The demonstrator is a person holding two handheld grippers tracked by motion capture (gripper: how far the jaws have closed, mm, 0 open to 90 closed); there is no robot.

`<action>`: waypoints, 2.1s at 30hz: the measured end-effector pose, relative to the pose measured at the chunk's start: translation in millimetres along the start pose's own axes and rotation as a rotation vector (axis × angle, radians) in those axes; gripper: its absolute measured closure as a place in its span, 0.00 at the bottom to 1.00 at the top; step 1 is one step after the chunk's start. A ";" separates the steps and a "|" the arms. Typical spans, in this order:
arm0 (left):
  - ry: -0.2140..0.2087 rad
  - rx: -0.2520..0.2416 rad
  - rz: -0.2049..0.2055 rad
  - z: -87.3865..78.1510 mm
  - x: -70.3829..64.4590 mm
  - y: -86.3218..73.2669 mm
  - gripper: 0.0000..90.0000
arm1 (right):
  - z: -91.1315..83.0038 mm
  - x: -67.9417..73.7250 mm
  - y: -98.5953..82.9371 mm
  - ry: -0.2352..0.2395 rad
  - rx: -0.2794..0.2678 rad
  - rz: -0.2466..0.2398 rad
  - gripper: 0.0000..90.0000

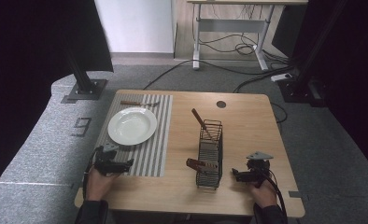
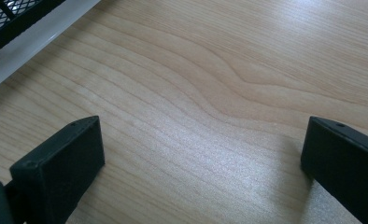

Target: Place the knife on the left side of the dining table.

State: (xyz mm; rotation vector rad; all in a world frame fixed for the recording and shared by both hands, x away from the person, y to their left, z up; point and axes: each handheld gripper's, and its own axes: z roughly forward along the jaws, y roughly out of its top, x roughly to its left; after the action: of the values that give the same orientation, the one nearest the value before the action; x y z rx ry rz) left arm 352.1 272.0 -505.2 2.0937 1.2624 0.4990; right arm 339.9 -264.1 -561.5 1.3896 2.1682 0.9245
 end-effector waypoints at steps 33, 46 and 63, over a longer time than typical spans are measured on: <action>-0.073 -0.018 0.087 5.6 -40.9 72.3 0.06 | 0.0 0.0 0.0 0.000 0.000 0.000 0.00; -0.102 -0.016 0.112 11.8 -55.0 98.8 0.06 | 0.0 0.0 0.0 0.000 0.000 -0.001 0.00; -0.152 -0.010 0.139 21.0 -78.3 133.7 0.04 | 0.0 0.0 0.0 0.000 0.000 0.000 0.00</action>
State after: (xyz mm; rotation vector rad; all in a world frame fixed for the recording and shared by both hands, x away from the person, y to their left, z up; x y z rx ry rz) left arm 414.2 150.8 -428.3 2.1761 1.0318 0.3966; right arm 339.9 -264.1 -561.5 1.3900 2.1683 0.9248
